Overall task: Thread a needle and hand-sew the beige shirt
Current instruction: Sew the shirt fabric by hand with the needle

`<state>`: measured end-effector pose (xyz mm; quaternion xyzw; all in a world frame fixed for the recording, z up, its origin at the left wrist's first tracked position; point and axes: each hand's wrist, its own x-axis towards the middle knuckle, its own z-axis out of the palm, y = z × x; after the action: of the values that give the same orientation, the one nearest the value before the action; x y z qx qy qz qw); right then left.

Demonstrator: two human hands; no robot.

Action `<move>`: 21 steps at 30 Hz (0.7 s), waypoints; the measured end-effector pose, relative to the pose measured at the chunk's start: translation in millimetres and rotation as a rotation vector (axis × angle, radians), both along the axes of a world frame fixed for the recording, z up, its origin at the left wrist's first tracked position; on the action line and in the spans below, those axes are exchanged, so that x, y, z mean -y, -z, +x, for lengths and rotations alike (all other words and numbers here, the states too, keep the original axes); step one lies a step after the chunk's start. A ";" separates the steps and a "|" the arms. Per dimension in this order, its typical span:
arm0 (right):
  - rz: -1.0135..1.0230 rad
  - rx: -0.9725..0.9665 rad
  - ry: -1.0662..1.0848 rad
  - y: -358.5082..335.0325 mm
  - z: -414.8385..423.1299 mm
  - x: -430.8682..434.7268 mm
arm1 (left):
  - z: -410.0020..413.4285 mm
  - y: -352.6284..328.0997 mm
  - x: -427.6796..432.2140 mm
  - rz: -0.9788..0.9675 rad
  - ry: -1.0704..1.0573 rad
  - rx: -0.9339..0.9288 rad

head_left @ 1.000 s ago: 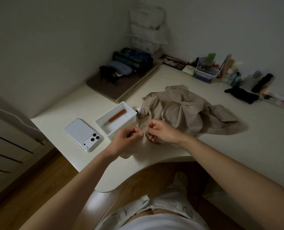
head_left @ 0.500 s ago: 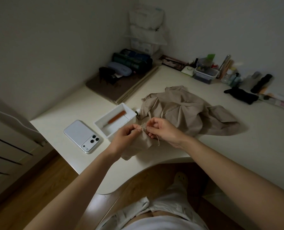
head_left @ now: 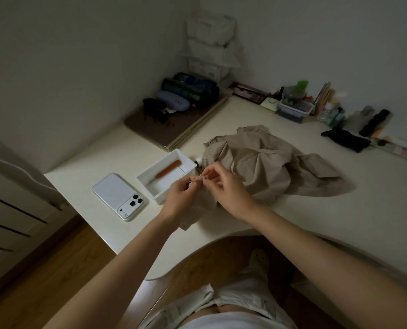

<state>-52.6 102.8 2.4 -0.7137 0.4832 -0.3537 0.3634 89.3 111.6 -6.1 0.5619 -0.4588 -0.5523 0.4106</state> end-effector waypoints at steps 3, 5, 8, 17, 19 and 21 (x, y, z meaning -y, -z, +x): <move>-0.075 -0.059 -0.047 -0.8 1.5 -0.5 | -0.3 -0.6 1.3 0.005 -0.004 0.029; -0.097 -0.095 -0.062 -0.6 0.4 1.0 | 0.0 0.4 1.0 0.006 0.005 0.054; -0.115 -0.148 -0.064 -1.6 -3.1 4.5 | 1.7 1.3 -0.3 0.011 0.044 0.055; -0.192 -0.263 -0.030 -1.1 -6.7 4.7 | 9.6 0.2 0.9 0.072 0.134 -0.096; -0.224 -0.306 0.033 -0.6 -6.7 2.8 | 9.0 -0.3 1.2 0.075 0.153 -0.091; -0.225 -0.293 0.086 -0.5 -4.5 1.5 | 7.3 0.4 1.6 0.061 0.163 -0.062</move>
<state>-57.2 101.3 2.9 -0.7723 0.5186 -0.3130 0.1916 96.6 110.1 -6.5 0.5174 -0.4732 -0.6149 0.3611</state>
